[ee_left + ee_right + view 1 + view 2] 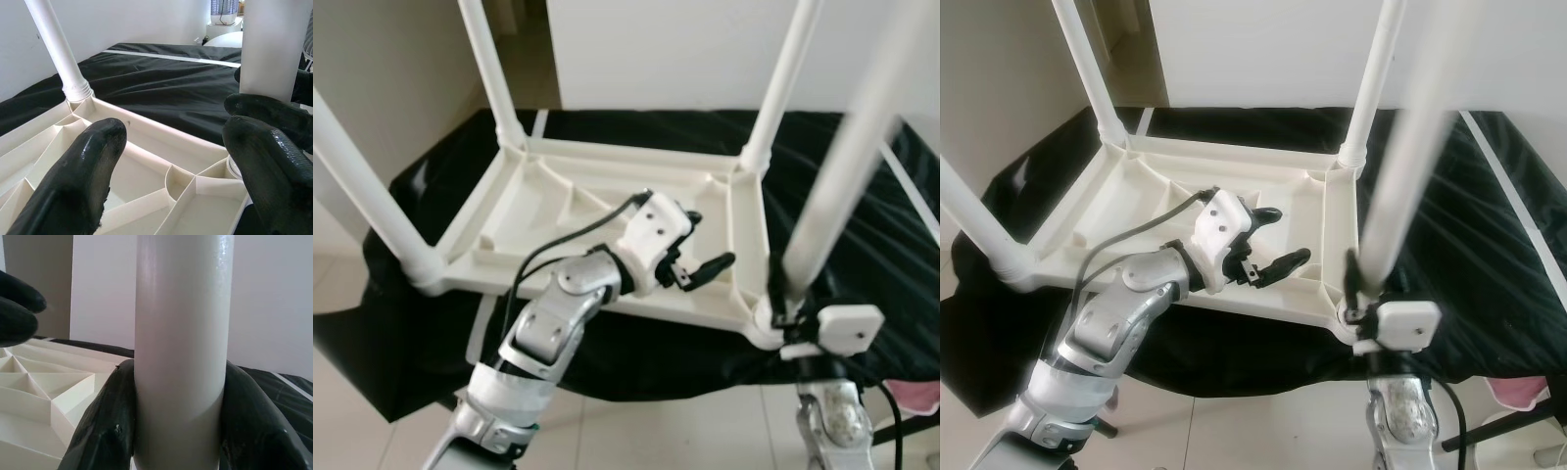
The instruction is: Building children table
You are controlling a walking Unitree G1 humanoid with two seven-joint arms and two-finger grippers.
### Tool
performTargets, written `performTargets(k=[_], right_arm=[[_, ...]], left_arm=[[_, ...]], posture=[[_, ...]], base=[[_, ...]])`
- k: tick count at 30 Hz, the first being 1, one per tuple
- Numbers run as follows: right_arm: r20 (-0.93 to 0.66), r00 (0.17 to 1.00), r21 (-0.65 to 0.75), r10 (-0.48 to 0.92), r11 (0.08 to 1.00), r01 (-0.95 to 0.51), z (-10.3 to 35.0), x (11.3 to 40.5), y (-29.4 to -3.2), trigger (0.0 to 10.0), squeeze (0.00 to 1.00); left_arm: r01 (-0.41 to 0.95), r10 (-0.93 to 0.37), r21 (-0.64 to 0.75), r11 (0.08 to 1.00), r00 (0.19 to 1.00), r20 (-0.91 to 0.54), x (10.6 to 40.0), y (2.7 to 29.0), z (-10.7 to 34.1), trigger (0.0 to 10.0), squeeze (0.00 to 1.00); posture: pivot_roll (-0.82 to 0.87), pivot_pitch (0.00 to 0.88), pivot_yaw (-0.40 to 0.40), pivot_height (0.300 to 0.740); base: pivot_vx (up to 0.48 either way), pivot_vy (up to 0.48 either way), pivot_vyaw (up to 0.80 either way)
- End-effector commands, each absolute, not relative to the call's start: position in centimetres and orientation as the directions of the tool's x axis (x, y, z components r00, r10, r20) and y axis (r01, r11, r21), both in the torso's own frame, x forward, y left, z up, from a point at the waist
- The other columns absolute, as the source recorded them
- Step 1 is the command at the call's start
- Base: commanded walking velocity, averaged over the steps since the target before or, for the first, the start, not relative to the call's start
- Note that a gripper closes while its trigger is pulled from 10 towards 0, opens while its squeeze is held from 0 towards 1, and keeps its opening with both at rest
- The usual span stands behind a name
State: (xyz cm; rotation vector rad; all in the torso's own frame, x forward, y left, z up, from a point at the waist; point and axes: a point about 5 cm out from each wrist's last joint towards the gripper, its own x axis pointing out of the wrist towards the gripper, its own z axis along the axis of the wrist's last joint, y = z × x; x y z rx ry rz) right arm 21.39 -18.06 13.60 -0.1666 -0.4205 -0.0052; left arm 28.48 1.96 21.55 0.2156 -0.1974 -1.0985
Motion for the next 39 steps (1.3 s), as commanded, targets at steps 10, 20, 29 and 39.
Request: performTargets(k=[10,20,29,39], right_arm=[[0.231,0.973,-0.222,0.014,0.974,0.039,9.1,20.0,-18.8,10.0,0.0],[0.31,0.946,-0.128,-0.098,0.981,0.144,12.4,21.8,-19.8,10.0,0.0],[0.429,0.89,0.003,-0.156,0.985,0.172,17.6,23.8,-20.4,10.0,0.0],[0.454,0.877,0.023,-0.159,0.986,0.167,19.8,24.8,-20.5,10.0,0.0]], left_arm=[[0.869,-0.907,0.271,0.415,0.418,0.052,28.2,2.0,21.9,10.0,0.0],[0.869,-0.908,0.272,0.413,0.416,0.049,28.3,1.9,21.9,10.0,0.0],[0.868,-0.907,0.271,0.416,0.418,0.053,28.4,1.7,21.9,10.0,0.0],[0.865,-0.902,0.265,0.427,0.427,0.059,28.3,1.6,21.9,10.0,0.0]], posture=[[-0.05,0.06,0.039,0.74],[-0.06,0.064,0.039,0.74],[-0.06,0.061,0.022,0.74],[-0.06,0.059,0.012,0.74]], base=[[0.0,0.0,0.0],[0.0,0.0,0.0],[0.0,0.0,0.0],[0.0,0.0,0.0]])
